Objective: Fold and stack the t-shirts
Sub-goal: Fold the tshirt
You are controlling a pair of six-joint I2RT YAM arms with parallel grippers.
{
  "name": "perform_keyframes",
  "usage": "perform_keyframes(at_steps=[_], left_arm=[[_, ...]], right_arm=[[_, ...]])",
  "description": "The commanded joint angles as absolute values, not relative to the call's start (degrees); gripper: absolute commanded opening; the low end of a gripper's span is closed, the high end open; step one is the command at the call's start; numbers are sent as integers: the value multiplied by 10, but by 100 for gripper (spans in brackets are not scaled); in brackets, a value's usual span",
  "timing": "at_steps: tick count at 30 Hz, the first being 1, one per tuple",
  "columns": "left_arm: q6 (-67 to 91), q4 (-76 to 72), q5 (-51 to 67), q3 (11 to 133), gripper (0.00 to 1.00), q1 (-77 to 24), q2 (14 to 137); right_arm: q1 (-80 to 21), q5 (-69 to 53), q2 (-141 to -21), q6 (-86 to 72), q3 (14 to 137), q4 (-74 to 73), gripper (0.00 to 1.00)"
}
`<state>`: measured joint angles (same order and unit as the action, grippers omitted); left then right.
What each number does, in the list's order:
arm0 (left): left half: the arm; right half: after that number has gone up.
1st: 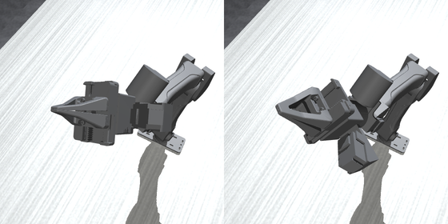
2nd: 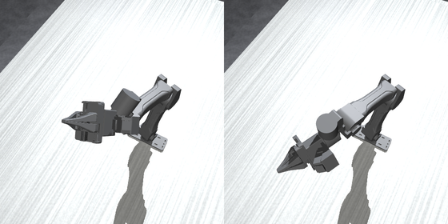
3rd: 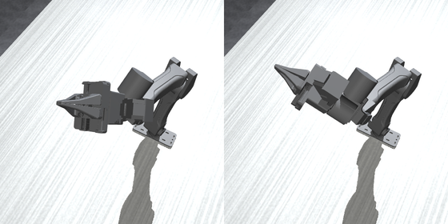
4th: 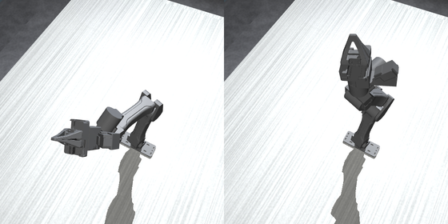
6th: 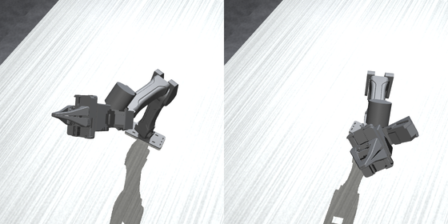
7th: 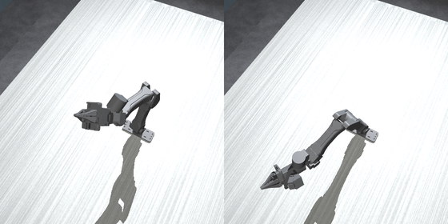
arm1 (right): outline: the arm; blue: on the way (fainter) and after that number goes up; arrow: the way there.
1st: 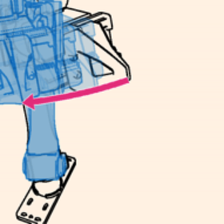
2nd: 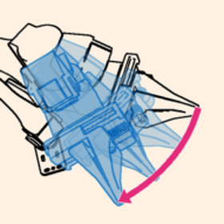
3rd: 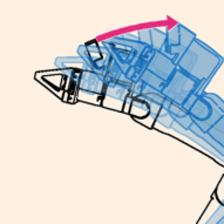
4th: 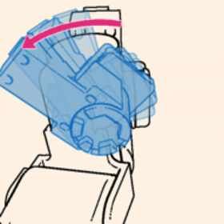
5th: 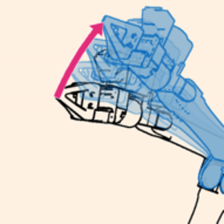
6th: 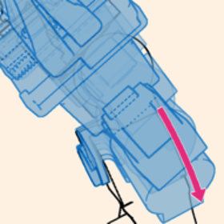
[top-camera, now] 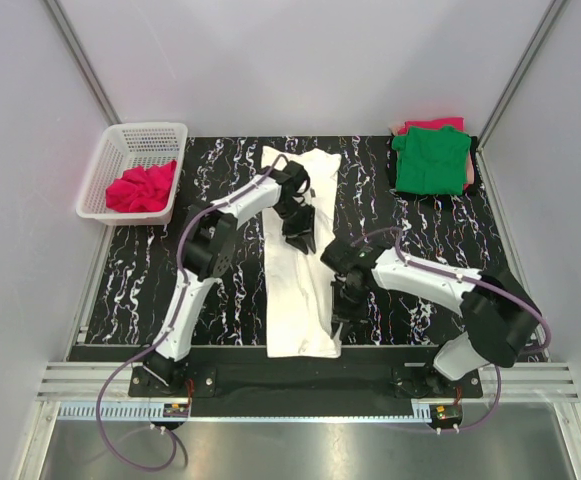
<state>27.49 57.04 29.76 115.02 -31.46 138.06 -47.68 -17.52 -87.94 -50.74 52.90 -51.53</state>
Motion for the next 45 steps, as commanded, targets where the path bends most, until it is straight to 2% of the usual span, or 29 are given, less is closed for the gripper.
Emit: perform_keyframes(at_steps=[1, 11, 16, 19, 22, 24, 28, 30, 34, 39, 40, 42, 43, 45], left_arm=[[251, 557, 286, 1127, 34, -289, 1310], [246, 570, 302, 1137, 35, -277, 1287], [246, 570, 309, 1167, 35, -274, 1314], [257, 570, 302, 1188, 35, -274, 1331], [267, 570, 266, 1212, 35, -272, 1329], [277, 565, 232, 1218, 35, -266, 1303], [288, 554, 164, 1223, 38, -225, 1251], [292, 552, 157, 1233, 43, -194, 1237], [301, 561, 194, 1253, 43, -157, 1260], [294, 562, 197, 1258, 43, -156, 1285], [293, 562, 199, 1260, 43, -156, 1295], [293, 562, 206, 1276, 42, -156, 1309], [294, 561, 209, 1281, 42, -157, 1317], [295, 561, 205, 1289, 42, -157, 1325]], right_arm=[[-482, -136, -850, -494, 604, -575, 30], [-481, -119, -867, -479, 631, -596, 29], [-480, -119, -881, -475, 616, -536, 29], [-480, -125, -914, -477, 601, -491, 24], [-480, -70, -889, -480, 613, -478, 24], [-465, -8, -847, -462, 641, -476, 27], [-347, -20, -833, -397, 714, -469, 29], [-291, -32, -878, -343, 781, -482, 29], [-257, -26, -1013, -263, 925, -532, 29], [-229, -57, -1253, -229, 1232, -643, 27], [-223, -61, -1319, -228, 1282, -659, 25], [-217, -62, -1391, -227, 1450, -720, 1], [-208, -57, -1455, -232, 1565, -741, 0], [-191, -82, -1499, -257, 1637, -762, 0]])
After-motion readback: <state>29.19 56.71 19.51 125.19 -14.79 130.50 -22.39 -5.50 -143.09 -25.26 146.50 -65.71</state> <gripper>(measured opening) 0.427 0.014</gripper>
